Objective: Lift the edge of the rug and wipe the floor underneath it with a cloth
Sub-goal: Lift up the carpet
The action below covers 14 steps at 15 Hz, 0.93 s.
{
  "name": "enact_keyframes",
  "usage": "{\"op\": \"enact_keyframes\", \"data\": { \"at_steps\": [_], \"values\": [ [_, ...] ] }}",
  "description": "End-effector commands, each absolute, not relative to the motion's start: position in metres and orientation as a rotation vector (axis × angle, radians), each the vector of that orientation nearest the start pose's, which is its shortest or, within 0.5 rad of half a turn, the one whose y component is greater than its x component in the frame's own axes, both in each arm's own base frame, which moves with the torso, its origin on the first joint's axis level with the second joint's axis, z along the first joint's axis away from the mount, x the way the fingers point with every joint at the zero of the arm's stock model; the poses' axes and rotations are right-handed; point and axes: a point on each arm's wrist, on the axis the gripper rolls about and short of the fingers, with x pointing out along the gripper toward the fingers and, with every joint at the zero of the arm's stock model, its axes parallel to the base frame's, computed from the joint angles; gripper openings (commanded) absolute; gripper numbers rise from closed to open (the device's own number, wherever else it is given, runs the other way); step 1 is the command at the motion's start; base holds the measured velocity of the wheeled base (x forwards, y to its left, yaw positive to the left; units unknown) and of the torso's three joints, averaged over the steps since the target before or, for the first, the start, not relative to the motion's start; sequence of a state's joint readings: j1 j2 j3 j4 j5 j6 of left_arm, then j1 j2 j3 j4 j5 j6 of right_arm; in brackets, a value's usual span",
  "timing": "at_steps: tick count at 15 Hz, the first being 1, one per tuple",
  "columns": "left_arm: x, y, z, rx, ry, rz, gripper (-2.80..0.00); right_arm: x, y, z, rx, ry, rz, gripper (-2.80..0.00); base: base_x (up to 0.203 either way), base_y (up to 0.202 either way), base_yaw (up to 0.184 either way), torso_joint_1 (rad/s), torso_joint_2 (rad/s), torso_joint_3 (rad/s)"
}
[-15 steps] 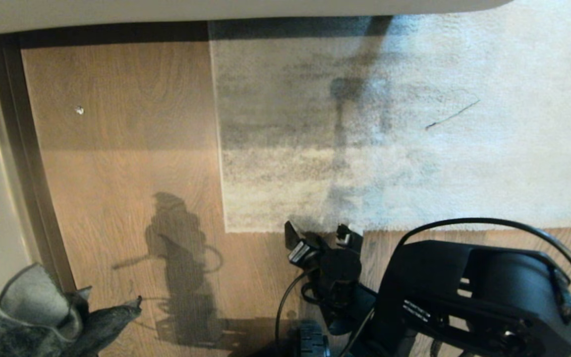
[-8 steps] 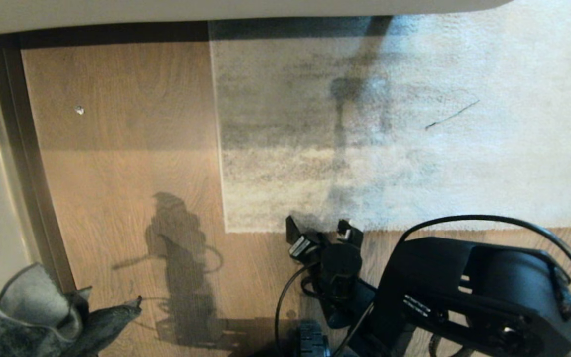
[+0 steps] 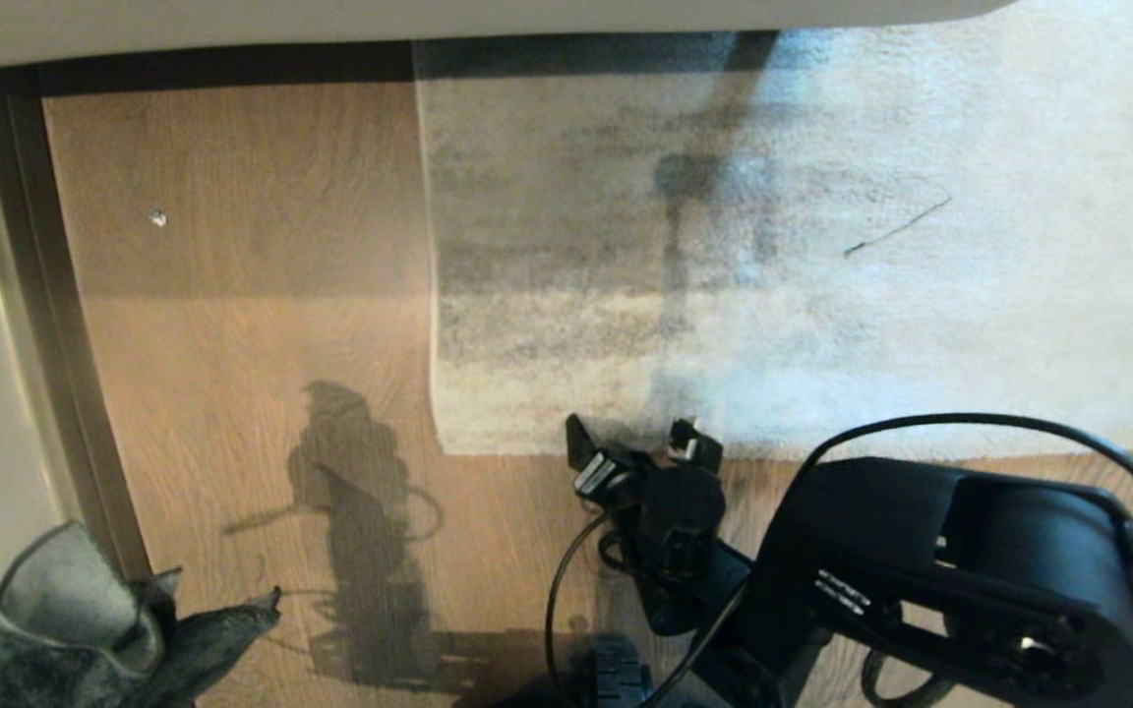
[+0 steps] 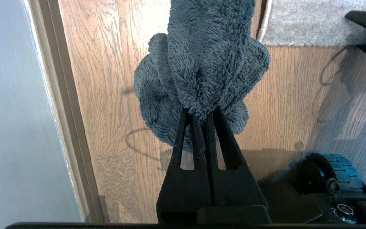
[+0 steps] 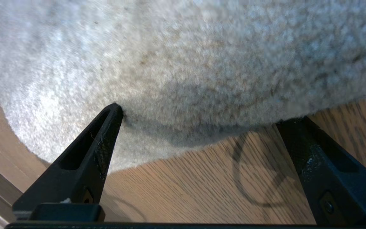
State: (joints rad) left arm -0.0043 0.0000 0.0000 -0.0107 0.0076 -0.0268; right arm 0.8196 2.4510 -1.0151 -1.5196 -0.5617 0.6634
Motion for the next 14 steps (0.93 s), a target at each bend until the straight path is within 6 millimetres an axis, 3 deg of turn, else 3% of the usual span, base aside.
{"op": "enact_keyframes", "data": {
  "at_steps": [1,9,14],
  "values": [
    [-0.023,0.000,0.077,-0.028,-0.011,0.003,-2.80,0.299,0.304,0.053,0.762,-0.031,0.288,0.00,0.000,0.000,0.000,0.000,0.00,0.000],
    [-0.023,0.000,0.077,-0.028,-0.012,0.003,-2.80,0.289,0.296,0.102,0.754,-0.120,0.317,0.00,0.000,0.000,0.000,0.000,0.00,0.000],
    [-0.023,0.000,0.077,-0.028,-0.012,0.003,-2.80,0.267,0.296,0.122,0.725,-0.132,0.355,0.00,0.000,0.000,0.000,0.000,0.00,0.000]
  ]
}}
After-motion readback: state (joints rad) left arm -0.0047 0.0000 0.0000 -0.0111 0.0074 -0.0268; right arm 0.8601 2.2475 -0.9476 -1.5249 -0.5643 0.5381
